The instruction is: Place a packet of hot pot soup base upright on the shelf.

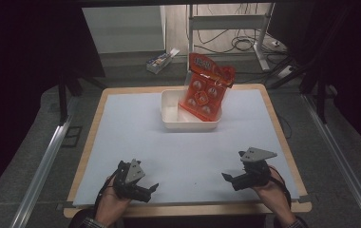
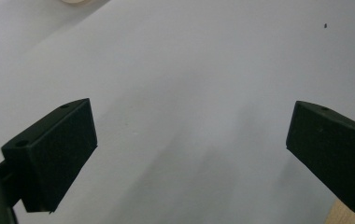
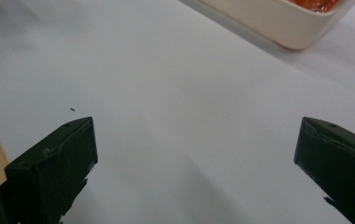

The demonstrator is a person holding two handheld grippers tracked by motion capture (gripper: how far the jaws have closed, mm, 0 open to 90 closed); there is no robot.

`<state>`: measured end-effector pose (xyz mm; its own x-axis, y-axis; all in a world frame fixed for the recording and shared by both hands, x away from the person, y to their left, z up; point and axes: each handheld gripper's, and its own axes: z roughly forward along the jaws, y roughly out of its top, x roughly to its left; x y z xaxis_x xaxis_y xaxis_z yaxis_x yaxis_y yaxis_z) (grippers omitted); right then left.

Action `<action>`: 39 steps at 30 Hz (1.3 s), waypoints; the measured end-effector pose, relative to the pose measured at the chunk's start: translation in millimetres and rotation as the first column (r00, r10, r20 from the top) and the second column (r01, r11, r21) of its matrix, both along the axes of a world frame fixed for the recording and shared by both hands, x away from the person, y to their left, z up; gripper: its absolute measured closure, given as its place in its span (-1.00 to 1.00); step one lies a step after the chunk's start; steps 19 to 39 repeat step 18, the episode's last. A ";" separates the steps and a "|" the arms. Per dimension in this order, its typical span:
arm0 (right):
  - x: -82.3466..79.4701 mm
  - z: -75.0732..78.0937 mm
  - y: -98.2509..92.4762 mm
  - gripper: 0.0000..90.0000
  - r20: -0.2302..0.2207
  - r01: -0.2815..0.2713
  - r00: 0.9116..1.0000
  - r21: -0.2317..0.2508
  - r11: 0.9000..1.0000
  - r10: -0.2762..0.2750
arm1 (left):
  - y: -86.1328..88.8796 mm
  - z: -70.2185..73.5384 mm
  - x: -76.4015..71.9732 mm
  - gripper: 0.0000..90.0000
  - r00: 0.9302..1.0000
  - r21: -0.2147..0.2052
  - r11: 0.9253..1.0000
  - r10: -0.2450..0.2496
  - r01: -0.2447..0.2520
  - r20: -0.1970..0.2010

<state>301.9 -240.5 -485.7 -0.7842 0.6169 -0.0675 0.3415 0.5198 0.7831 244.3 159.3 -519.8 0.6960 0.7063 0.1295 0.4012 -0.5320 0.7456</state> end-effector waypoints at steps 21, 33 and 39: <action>12.0 -19.1 -7.1 -1.00 -0.099 0.024 0.995 -0.022 0.999 -0.026 | -2.4 -1.5 0.3 -0.96 1.000 0.010 1.000 -0.007 0.007 0.000; 12.0 -19.1 -7.1 -1.00 -0.099 0.024 0.995 -0.022 0.999 -0.026 | -2.4 -1.5 0.3 -0.96 1.000 0.010 1.000 -0.007 0.007 0.000; 12.0 -19.1 -7.1 -1.00 -0.099 0.024 0.995 -0.022 0.999 -0.026 | -2.4 -1.5 0.3 -0.96 1.000 0.010 1.000 -0.007 0.007 0.000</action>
